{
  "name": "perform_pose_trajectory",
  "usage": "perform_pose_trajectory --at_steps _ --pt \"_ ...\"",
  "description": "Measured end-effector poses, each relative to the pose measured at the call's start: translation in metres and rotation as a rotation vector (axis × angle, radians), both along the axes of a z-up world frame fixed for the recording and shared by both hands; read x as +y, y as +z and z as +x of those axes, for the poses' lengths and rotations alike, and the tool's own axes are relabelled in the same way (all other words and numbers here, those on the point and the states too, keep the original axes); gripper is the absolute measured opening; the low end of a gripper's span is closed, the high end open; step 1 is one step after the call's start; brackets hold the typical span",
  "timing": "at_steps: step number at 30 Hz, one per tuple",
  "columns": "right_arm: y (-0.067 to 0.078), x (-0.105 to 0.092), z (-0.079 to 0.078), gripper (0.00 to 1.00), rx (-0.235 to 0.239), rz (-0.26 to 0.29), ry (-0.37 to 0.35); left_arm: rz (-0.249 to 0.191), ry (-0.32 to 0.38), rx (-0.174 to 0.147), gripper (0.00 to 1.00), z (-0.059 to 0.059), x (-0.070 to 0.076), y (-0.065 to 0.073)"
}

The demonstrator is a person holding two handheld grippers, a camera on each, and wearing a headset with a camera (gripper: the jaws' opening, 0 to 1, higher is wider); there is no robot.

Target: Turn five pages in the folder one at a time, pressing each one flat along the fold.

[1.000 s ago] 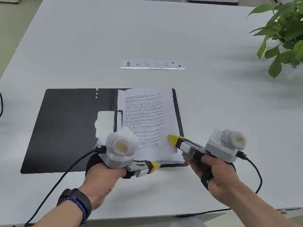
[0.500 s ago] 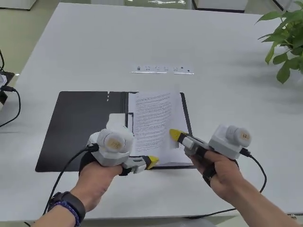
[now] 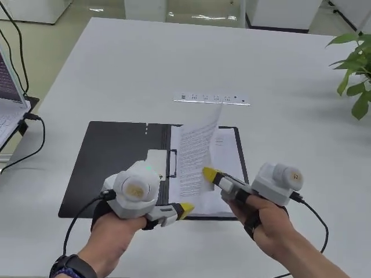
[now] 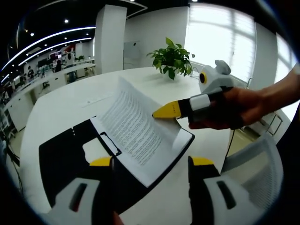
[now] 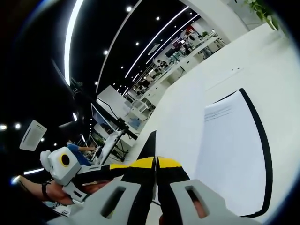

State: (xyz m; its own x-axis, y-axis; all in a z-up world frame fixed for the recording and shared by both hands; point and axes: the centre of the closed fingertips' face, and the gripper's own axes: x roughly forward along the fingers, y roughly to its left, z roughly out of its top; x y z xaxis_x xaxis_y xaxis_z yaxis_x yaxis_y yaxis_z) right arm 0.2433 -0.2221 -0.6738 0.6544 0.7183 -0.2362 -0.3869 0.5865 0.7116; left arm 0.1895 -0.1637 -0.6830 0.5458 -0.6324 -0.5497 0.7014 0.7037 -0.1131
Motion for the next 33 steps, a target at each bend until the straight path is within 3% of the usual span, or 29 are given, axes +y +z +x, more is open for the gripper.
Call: perform_pose_trajectory --at_steps 15,33 --pt "0.0 0.056 -0.001 0.0 0.001 -0.001 0.088 -0.009 0.073 -0.029 0.63 -0.007 0.046 0.014" --pt "-0.006 0.115 -0.004 0.0 0.024 0.002 0.179 -0.038 0.164 -0.034 0.65 -0.014 0.092 0.022"
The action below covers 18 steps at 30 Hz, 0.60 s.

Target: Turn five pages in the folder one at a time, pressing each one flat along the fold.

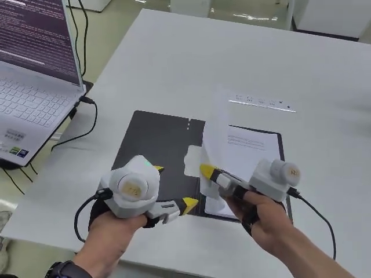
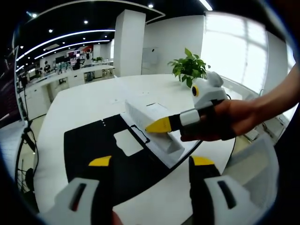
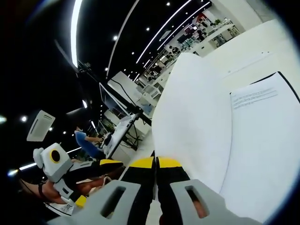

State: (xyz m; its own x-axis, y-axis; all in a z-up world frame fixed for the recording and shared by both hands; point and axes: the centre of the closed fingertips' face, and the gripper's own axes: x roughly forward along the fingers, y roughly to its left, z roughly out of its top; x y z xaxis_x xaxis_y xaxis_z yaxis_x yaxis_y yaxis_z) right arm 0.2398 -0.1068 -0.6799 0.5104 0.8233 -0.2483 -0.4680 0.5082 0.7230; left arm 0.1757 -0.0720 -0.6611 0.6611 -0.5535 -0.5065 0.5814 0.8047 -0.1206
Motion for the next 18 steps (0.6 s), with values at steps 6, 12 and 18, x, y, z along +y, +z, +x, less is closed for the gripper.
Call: perform_pose_trajectory --at_steps 6,12,18 --pt "-0.005 0.013 0.001 0.0 0.014 -0.003 0.025 0.005 0.011 -0.002 0.65 -0.004 0.008 0.001" --pt "-0.008 0.029 -0.002 0.0 0.026 -0.008 0.064 -0.006 0.033 -0.005 0.65 -0.003 0.017 0.003" --pt "-0.013 0.041 -0.004 0.0 0.032 -0.024 0.11 0.002 0.039 -0.01 0.65 -0.002 0.022 0.003"
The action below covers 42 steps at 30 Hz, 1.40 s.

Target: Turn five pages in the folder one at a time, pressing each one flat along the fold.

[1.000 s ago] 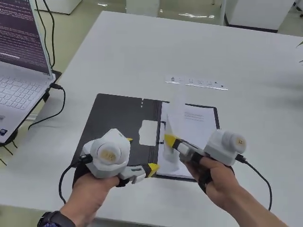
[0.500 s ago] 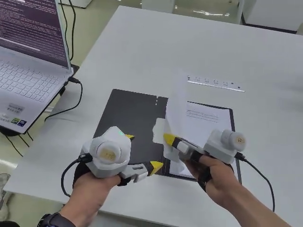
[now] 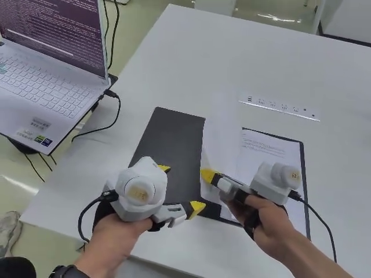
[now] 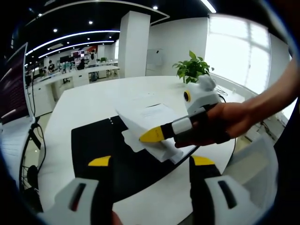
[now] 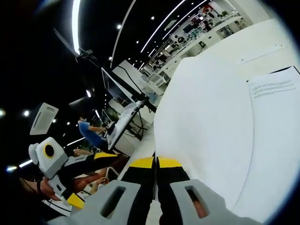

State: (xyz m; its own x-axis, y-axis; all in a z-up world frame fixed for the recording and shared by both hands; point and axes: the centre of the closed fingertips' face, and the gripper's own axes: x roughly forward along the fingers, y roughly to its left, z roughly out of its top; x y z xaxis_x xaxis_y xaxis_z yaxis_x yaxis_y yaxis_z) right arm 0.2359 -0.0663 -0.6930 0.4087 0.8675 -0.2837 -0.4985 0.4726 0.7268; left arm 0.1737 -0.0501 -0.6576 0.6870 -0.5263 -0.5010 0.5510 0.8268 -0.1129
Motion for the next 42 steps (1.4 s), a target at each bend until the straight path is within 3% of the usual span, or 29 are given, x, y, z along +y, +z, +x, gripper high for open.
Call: perform_pose_trajectory --at_steps 15,34,42 --pt "-0.019 0.027 -0.001 0.0 0.061 -0.008 0.05 -0.012 0.057 0.012 0.66 0.001 0.02 -0.001" --pt "-0.074 0.051 0.005 0.0 0.167 -0.075 0.062 -0.041 0.138 0.024 0.65 -0.001 0.043 -0.003" --pt "-0.088 0.052 0.005 0.0 0.208 -0.086 0.044 -0.046 0.151 0.028 0.65 -0.002 0.046 -0.005"
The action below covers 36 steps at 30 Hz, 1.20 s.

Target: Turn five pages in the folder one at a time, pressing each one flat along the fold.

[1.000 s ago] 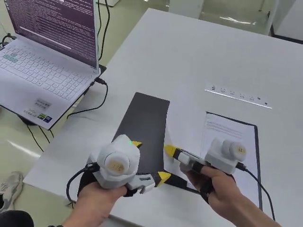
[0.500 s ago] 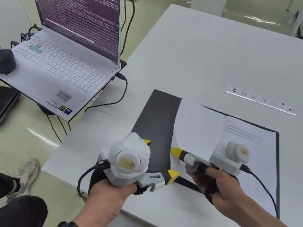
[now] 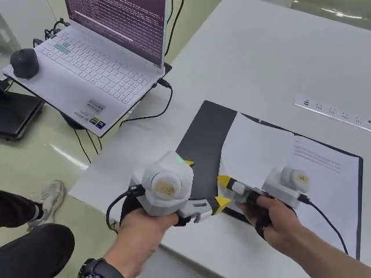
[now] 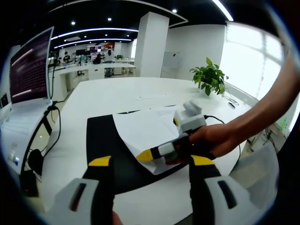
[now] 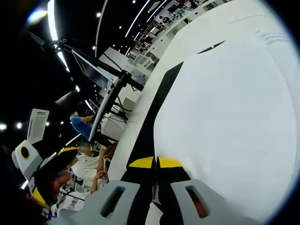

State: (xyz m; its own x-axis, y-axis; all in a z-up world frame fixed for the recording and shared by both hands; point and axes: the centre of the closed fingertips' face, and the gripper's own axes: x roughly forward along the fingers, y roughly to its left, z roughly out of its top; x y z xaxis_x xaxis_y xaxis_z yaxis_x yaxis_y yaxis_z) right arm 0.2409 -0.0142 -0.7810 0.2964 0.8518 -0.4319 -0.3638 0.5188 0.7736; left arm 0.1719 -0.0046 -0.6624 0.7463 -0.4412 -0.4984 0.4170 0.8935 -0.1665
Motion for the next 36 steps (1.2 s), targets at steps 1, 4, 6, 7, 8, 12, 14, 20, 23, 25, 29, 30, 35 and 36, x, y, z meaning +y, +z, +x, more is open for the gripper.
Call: perform_pose_trajectory --at_steps 1,4,6,7,8,12,14,20,23,25,29,30,35,36 --pt "-0.003 0.0 0.001 0.0 0.007 -0.003 -0.004 -0.001 0.003 0.001 0.65 0.0 0.0 0.0" --pt "-0.011 0.003 0.003 0.03 -0.003 -0.042 -0.001 -0.003 0.007 0.002 0.65 0.001 0.001 0.0" --pt "-0.01 0.008 0.002 0.05 -0.003 -0.041 -0.001 -0.004 0.009 0.002 0.65 0.002 0.001 0.0" --pt "-0.01 0.011 0.001 0.04 -0.001 -0.041 -0.008 -0.003 0.009 0.001 0.65 0.003 0.001 0.0" --pt "-0.01 0.011 0.001 0.04 0.0 -0.041 -0.01 -0.004 0.011 0.0 0.64 0.003 0.002 0.001" --pt "-0.008 0.016 0.002 0.09 0.005 -0.025 -0.031 -0.005 0.023 -0.008 0.64 0.005 0.004 0.004" --pt "-0.005 0.018 0.001 0.12 0.005 -0.015 -0.033 -0.008 0.027 -0.008 0.63 0.004 0.004 0.005" --pt "0.003 0.02 -0.005 0.21 0.013 0.011 -0.035 -0.015 0.023 -0.005 0.63 0.0 0.0 0.004" --pt "0.012 0.018 -0.009 0.31 -0.004 0.024 -0.009 -0.009 0.018 -0.005 0.62 -0.001 -0.001 0.003" --pt "0.016 0.012 -0.009 0.31 -0.024 0.025 0.001 -0.013 0.024 -0.006 0.61 0.0 -0.001 0.002" --pt "0.027 -0.006 -0.006 0.31 -0.058 0.027 -0.016 -0.029 0.059 -0.003 0.56 0.005 0.003 0.001" --pt "0.028 -0.009 -0.005 0.31 -0.063 0.027 -0.021 -0.027 0.063 -0.002 0.55 0.006 0.004 0.0" --pt "0.037 -0.033 -0.003 0.3 -0.109 0.006 -0.037 -0.012 0.072 0.013 0.48 0.01 0.006 -0.011" --pt "0.038 -0.039 -0.003 0.3 -0.117 0.0 -0.044 -0.012 0.072 0.019 0.47 0.011 0.005 -0.013"
